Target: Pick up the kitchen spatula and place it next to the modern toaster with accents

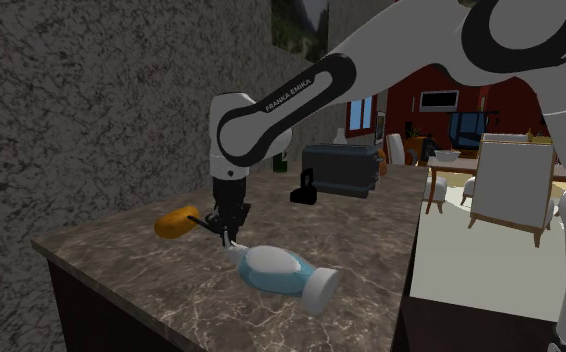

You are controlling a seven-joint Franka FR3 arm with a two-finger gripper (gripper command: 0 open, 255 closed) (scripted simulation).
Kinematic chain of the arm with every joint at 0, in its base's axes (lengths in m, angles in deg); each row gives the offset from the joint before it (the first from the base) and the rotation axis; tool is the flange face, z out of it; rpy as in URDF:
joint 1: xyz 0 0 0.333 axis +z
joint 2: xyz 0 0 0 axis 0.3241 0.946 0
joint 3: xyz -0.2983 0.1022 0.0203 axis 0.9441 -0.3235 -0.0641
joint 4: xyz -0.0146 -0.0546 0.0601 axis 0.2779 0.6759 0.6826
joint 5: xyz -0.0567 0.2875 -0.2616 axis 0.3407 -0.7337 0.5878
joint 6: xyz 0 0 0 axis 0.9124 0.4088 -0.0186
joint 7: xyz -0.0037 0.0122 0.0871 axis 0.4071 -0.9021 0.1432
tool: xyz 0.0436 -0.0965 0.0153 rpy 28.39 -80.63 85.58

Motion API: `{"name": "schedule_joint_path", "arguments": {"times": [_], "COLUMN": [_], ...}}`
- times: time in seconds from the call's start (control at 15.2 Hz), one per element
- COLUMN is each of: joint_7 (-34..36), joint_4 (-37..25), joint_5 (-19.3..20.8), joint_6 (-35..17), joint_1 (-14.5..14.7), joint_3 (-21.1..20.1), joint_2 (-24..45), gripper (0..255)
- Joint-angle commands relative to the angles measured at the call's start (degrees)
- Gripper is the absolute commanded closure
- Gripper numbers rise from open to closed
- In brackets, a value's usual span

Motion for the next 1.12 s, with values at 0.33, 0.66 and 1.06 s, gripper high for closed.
{"name": "schedule_joint_path", "arguments": {"times": [0.33, 0.66, 1.06], "joint_7": [-0.22, -0.32, -0.42], "joint_4": [-2.47, -4.59, -7.64], "joint_5": [-0.19, -0.3, -0.41], "joint_6": [4.41, 7.76, 11.92], "joint_1": [-0.08, -0.09, -0.09], "joint_3": [-0.06, -0.11, -0.15], "joint_2": [-1.94, -3.17, -4.29], "gripper": [255, 255, 255]}}
